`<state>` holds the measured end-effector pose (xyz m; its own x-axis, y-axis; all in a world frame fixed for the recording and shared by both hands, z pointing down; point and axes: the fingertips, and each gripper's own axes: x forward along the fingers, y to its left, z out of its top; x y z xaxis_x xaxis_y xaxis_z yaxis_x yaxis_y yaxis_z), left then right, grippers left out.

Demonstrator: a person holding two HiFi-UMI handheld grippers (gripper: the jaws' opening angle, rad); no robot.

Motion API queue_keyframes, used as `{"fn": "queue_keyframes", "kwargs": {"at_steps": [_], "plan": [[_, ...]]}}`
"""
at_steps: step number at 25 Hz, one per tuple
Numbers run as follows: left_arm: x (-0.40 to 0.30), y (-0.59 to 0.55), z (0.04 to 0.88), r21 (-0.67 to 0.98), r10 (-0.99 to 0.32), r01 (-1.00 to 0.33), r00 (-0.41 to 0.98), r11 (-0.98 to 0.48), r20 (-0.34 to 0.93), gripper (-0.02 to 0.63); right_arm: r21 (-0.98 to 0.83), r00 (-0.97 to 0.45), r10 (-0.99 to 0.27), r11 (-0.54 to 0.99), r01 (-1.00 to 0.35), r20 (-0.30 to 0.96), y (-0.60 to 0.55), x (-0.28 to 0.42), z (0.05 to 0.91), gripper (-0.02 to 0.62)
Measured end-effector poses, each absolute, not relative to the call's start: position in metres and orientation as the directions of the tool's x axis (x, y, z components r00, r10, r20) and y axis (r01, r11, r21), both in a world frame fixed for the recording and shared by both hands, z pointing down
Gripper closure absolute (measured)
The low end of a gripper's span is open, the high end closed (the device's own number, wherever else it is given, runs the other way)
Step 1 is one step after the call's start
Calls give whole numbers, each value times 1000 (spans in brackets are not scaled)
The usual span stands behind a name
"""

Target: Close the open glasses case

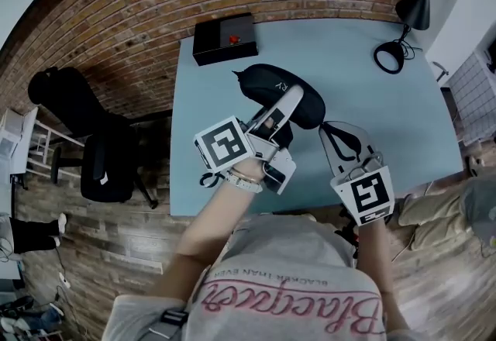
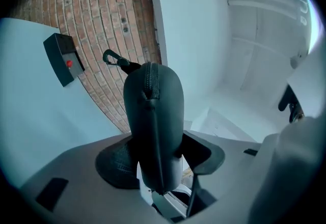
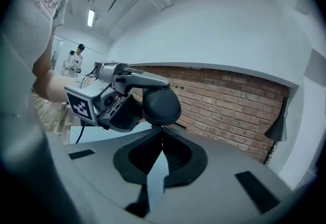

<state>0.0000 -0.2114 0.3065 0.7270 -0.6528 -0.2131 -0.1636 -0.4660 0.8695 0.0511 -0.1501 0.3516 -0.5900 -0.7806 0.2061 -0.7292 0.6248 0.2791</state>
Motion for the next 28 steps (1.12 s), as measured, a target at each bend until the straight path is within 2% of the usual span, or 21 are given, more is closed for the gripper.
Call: {"fn": "queue_keyframes", "kwargs": {"at_steps": [4,7,10,15,19,21,22,23,25,28], "plan": [[7,-202,299,797,-576,-192,786,-572,-224,342,232,-564,-812,584,-778,152,-152,60,344,577],[13,-188,282,668,-481,-196,833,-718,-272,333,242,-650,-759,639,-730,44,-142,57,325,575],[14,-182,273,618,-425,-151,846,-771,-323,234,187,-774,-632,755,-628,-47,-120,46,305,577],[14,-179,271,664,-382,-16,828,-747,-410,195,122,-904,-419,896,-427,-88,-88,28,298,577],[16,-169,259,693,-302,225,778,-685,-551,192,84,-948,-317,944,-318,-32,-74,20,308,577],[13,-165,251,669,-265,289,757,-684,-598,193,93,-941,-337,938,-334,19,-78,22,316,577],[11,-165,250,662,-260,270,766,-699,-587,194,102,-929,-369,926,-363,42,-82,25,320,577],[10,-166,253,660,-267,226,786,-717,-558,210,114,-911,-409,909,-401,61,-88,31,323,577],[7,-170,262,659,-295,124,822,-742,-486,329,151,-864,-497,863,-483,81,-101,49,329,577],[6,-172,274,687,-340,53,840,-724,-422,339,218,-773,-630,766,-605,69,-118,70,327,575]]}}
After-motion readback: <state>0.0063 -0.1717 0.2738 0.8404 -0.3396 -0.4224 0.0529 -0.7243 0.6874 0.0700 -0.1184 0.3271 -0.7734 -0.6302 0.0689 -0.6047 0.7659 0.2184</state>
